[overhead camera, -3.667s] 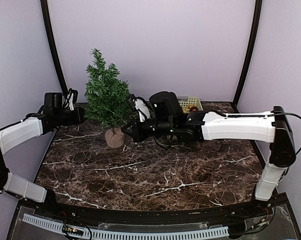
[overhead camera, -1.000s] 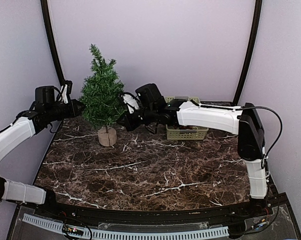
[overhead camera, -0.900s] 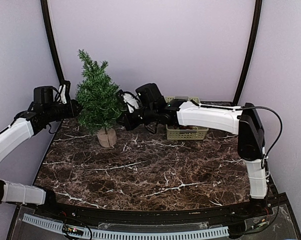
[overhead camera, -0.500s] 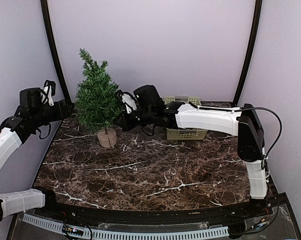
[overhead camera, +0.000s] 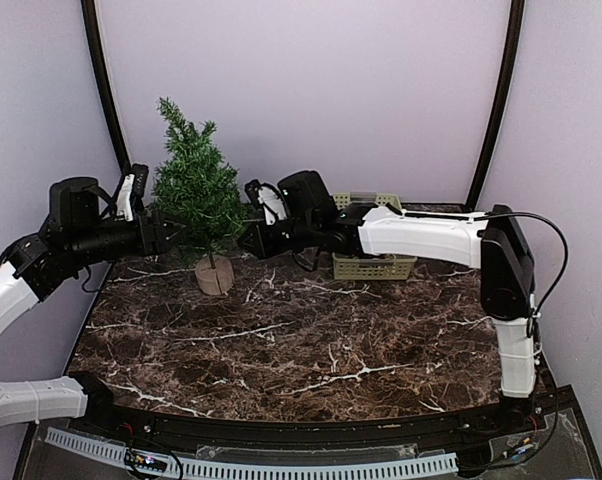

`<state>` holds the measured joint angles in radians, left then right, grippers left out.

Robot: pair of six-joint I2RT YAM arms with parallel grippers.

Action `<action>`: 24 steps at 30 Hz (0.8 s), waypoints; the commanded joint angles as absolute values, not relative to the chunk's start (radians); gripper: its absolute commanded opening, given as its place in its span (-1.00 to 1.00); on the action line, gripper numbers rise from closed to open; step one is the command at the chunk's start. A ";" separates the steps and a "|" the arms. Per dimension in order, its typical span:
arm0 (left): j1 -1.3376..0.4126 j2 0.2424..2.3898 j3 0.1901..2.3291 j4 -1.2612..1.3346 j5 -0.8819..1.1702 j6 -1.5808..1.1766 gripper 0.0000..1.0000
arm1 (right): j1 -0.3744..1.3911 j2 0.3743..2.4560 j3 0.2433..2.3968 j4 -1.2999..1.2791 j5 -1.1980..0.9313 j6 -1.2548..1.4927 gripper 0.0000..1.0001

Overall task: Decorate the small christmas tree
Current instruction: Wrap the side of the string light in the gap of the branches.

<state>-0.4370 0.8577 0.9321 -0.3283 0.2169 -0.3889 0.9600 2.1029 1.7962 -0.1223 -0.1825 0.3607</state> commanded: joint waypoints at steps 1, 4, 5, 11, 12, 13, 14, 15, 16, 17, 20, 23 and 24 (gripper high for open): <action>-0.488 0.884 0.897 -0.238 0.212 -0.459 0.36 | 0.953 1.978 1.649 -0.016 -0.226 0.359 -0.16; -0.489 0.878 0.881 -0.227 0.201 -0.469 0.39 | 0.952 1.862 1.496 0.077 -0.257 0.341 0.35; -0.489 0.875 0.876 -0.233 0.192 -0.469 0.39 | 0.951 1.827 1.442 0.100 -0.255 0.340 0.46; -0.490 0.846 0.872 -0.284 0.156 -0.488 0.44 | 0.913 1.680 1.191 0.134 -0.159 0.404 0.76; -0.489 0.838 0.872 -0.294 0.142 -0.492 0.45 | 0.901 1.661 1.159 0.136 -0.141 0.424 0.77; -0.489 0.835 0.870 -0.311 0.138 -0.498 0.47 | 0.888 1.644 1.125 0.142 -0.120 0.448 0.78; -0.489 0.829 0.869 -0.318 0.128 -0.501 0.47 | 0.876 1.627 1.096 0.145 -0.099 0.472 0.77; -0.489 0.825 0.868 -0.331 0.127 -0.507 0.48 | 0.861 1.614 1.074 0.140 -0.072 0.499 0.77; -0.489 0.824 0.868 -0.338 0.127 -0.511 0.48 | 0.848 1.602 1.052 0.131 -0.046 0.521 0.77; -0.489 0.821 0.868 -0.347 0.129 -0.516 0.49 | 0.836 1.592 1.032 0.124 -0.023 0.537 0.77; -0.489 0.817 0.876 -0.382 0.119 -0.524 0.50 | 0.788 1.565 0.991 0.079 0.058 0.579 0.76; -0.489 0.809 0.886 -0.415 0.103 -0.529 0.51 | 0.732 1.528 0.953 0.041 0.131 0.619 0.72; -0.489 0.807 0.888 -0.429 0.100 -0.532 0.51 | 0.713 1.515 0.936 0.041 0.135 0.635 0.69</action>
<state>-0.4866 0.8307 0.8814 -0.3626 0.1280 -0.5133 0.7692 1.5902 0.9756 0.0521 0.0185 0.5507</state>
